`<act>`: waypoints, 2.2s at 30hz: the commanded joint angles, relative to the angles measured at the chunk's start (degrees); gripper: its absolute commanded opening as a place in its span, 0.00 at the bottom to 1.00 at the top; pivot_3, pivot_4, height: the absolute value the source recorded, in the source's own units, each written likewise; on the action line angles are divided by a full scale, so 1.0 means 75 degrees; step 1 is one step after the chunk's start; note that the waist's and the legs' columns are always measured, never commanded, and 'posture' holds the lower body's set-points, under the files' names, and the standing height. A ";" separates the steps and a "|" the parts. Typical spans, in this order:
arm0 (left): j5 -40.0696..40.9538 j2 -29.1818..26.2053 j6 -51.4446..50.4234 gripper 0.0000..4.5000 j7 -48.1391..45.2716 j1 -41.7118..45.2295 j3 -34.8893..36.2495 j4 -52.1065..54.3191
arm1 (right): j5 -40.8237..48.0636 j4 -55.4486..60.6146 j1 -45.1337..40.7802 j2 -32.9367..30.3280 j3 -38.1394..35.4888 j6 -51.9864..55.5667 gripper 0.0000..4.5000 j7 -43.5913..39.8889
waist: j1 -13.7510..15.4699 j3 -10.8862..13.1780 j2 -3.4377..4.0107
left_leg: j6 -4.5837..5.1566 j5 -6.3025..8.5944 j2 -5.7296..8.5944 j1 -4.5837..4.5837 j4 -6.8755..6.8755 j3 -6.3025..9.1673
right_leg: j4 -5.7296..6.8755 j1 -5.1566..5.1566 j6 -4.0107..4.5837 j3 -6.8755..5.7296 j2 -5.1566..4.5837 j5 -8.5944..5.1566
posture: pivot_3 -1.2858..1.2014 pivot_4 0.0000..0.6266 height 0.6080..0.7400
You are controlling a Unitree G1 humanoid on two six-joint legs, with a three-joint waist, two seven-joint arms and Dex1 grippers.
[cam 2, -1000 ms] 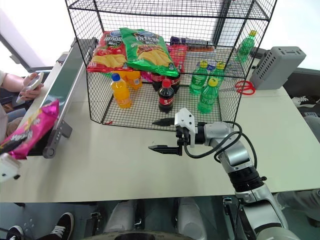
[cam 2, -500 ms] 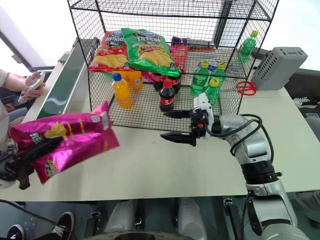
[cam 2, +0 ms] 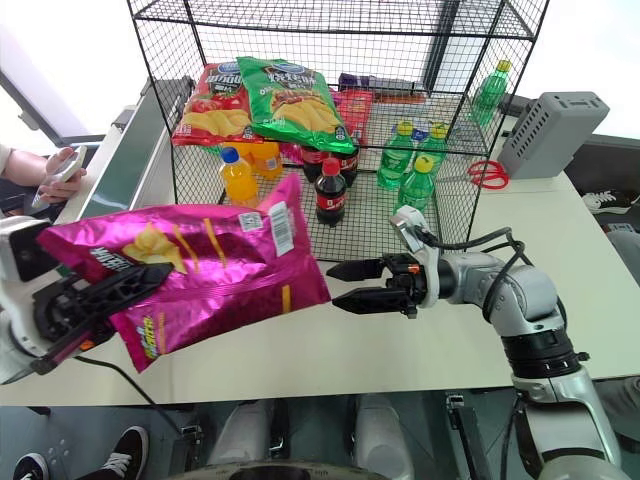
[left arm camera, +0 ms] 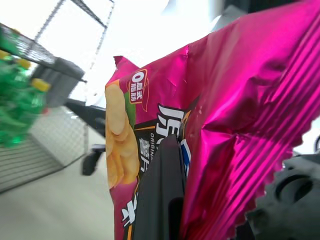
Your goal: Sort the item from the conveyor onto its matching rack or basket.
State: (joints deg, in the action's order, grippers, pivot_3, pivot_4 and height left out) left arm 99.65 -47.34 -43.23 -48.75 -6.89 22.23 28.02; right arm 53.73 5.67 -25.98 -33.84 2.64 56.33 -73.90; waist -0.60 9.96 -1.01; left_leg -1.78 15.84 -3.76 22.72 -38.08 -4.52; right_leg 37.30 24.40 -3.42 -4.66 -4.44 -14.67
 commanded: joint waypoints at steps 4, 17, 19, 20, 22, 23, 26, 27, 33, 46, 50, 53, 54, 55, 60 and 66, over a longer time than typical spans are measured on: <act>-0.0121 0.0567 -0.0196 0.01 0.0320 0.0708 -0.0461 -0.0297 | 0.1370 0.0631 -0.0344 0.0052 -0.0432 0.1143 1.00 0.0309 | 0.0018 0.0000 0.0000 | 0.0000 0.0000 0.0002 0.0002 -0.0001 -0.0001 | -0.0001 0.0000 -0.0001 -0.0001 -0.0002 0.0001 | 0.52 0.24 1.00; -0.1948 0.1461 0.0196 0.01 0.0131 0.0880 -0.0469 -0.0451 | 0.1709 0.0796 -0.0534 0.0127 -0.0422 0.1575 1.00 0.0924 | 0.0006 -0.0002 -0.0003 | 0.0000 0.0000 0.0003 0.0004 -0.0001 0.0002 | -0.0005 -0.0001 0.0000 -0.0001 0.0001 0.0000 | 0.52 0.24 1.00; -0.2245 0.1522 0.0287 0.00 0.0043 0.0849 -0.0468 -0.0474 | 0.1554 0.0785 -0.0512 0.0073 -0.0343 0.1497 0.89 0.0870 | 0.0008 -0.0002 -0.0003 | 0.0000 0.0000 0.0003 0.0004 -0.0001 0.0003 | -0.0006 -0.0001 -0.0001 -0.0001 0.0000 0.0000 | 0.52 0.24 1.00; -0.2338 0.1541 0.0296 0.00 0.0008 0.0838 -0.0467 -0.0475 | 0.1518 0.0776 -0.0508 0.0067 -0.0324 0.1480 0.84 0.0867 | 0.0008 -0.0002 -0.0003 | 0.0000 0.0000 0.0003 0.0004 -0.0001 0.0002 | -0.0006 -0.0002 -0.0001 -0.0001 0.0000 0.0000 | 0.52 0.24 1.00; -0.2411 0.1646 0.0352 0.00 0.0023 0.0853 -0.0462 -0.0457 | 0.1334 0.0793 -0.0506 0.0038 -0.0188 0.1373 0.63 0.0804 | 0.0007 -0.0002 -0.0003 | 0.0000 0.0000 0.0004 0.0004 -0.0001 0.0002 | -0.0007 -0.0001 -0.0001 -0.0001 0.0000 0.0000 | 0.52 0.24 1.00; -0.2500 0.1688 0.0393 0.00 0.0014 0.0863 -0.0475 -0.0431 | 0.1257 0.0764 -0.0504 0.0062 -0.0154 0.1316 0.52 0.0816 | 0.0007 -0.0002 -0.0003 | 0.0000 0.0000 0.0003 0.0005 -0.0001 0.0003 | -0.0007 -0.0001 -0.0001 -0.0001 0.0000 0.0000 | 0.52 0.24 1.00; -0.2593 0.1769 0.0429 0.00 0.0073 0.0916 -0.0430 -0.0438 | 0.1070 0.0719 -0.0458 0.0052 -0.0109 0.1108 0.21 0.0758 | 0.0008 -0.0002 -0.0003 | 0.0000 0.0000 0.0003 0.0005 -0.0001 0.0003 | -0.0007 -0.0001 -0.0001 -0.0001 0.0000 0.0000 | 0.52 0.24 1.00; -0.2719 0.1760 0.0449 0.00 0.0153 0.0945 -0.0420 -0.0466 | 0.1015 0.0698 -0.0455 0.0028 -0.0098 0.1067 0.12 0.0739 | 0.0007 -0.0002 -0.0003 | 0.0000 0.0000 0.0003 0.0006 -0.0001 0.0004 | -0.0007 -0.0001 -0.0001 -0.0001 0.0000 0.0000 | 0.52 0.24 1.00; -0.2657 0.1614 0.0287 0.50 0.0115 0.0862 -0.0200 -0.0525 | 0.0572 0.0550 -0.0444 -0.0145 -0.0172 0.0610 0.06 0.0628 | 0.0006 -0.0002 -0.0003 | 0.0000 0.0000 0.0003 0.0007 -0.0001 0.0005 | -0.0008 -0.0001 -0.0001 -0.0002 0.0000 0.0000 | 0.52 0.24 1.00; -0.4903 0.1738 0.1437 1.00 0.0024 0.1005 -0.0413 -0.0613 | 0.1020 0.1256 0.0688 -0.1341 -0.3066 -0.0270 0.06 0.1165 | 0.0192 -0.0002 -0.0003 | 0.0001 0.0000 0.0007 0.0026 -0.0001 -0.0001 | -0.0027 0.0008 -0.0001 -0.0003 -0.0006 0.0000 | 0.52 0.24 1.00; -0.5441 0.2033 0.1713 1.00 0.0004 0.1381 -0.0715 -0.0902 | -0.0222 0.0417 0.0620 -0.1933 -0.3902 -0.1789 0.06 0.1337 | 0.0190 -0.0002 -0.0003 | 0.0001 0.0000 0.0010 0.0027 -0.0004 -0.0002 | -0.0032 0.0006 -0.0002 -0.0003 -0.0008 0.0001 | 0.52 0.24 1.00; -0.5716 0.2163 0.1801 1.00 -0.0077 0.1712 -0.0955 -0.1135 | -0.0879 -0.0314 0.0270 -0.2094 -0.4159 -0.2958 0.06 0.1394 | 0.0159 0.0000 -0.0002 | 0.0001 0.0000 0.0009 0.0020 -0.0004 -0.0006 | -0.0030 0.0007 -0.0002 0.0000 -0.0004 0.0001 | 0.52 0.24 1.00; -0.5859 0.2155 0.1833 1.00 -0.0170 0.1822 -0.1066 -0.1223 | -0.1333 -0.0504 0.0121 -0.2056 -0.4116 -0.3680 0.06 0.1494 | 0.0152 0.0000 -0.0002 | 0.0002 0.0000 0.0008 0.0019 -0.0003 -0.0005 | -0.0028 0.0007 -0.0003 0.0000 -0.0001 0.0001 | 0.52 0.24 1.00; -0.5969 0.2160 0.1882 1.00 -0.0240 0.1913 -0.1139 -0.1306 | -0.1503 -0.0642 -0.0040 -0.2025 -0.4113 -0.3989 0.06 0.1572 | 0.0145 0.0000 -0.0001 | 0.0002 0.0000 0.0006 0.0019 -0.0003 -0.0004 | -0.0027 0.0007 -0.0003 0.0000 0.0003 0.0001 | 0.52 0.24 1.00; -0.6165 0.2174 0.1884 1.00 -0.0478 0.2226 -0.1297 -0.1594 | -0.3472 -0.1322 -0.0519 -0.1760 -0.3500 -0.6750 0.06 0.2164 | 0.0143 0.0002 0.0003 | 0.0002 -0.0001 0.0004 0.0017 0.0000 -0.0005 | -0.0022 0.0009 -0.0005 0.0000 0.0005 0.0001 | 0.52 0.24 1.00; -0.6434 0.2138 0.1948 1.00 -0.0611 0.2351 -0.1298 -0.1717 | -0.5248 -0.2616 -0.0597 -0.1892 -0.2826 -0.9967 0.06 0.2279 | 0.0167 0.0006 0.0009 | -0.0001 -0.0002 0.0005 0.0021 -0.0001 -0.0011 | -0.0024 0.0009 -0.0008 0.0000 -0.0001 0.0001 | 0.52 0.24 1.00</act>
State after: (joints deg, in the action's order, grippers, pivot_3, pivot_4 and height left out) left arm 51.96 -31.03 -29.81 -52.44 9.84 12.07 14.61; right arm 16.34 -12.62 -28.61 -47.18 -17.28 -11.86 -58.33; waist 0.65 10.00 -0.94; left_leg -1.80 15.81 -3.72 22.88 -38.10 -4.60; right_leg 37.11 24.47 -3.48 -4.67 -4.45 -14.66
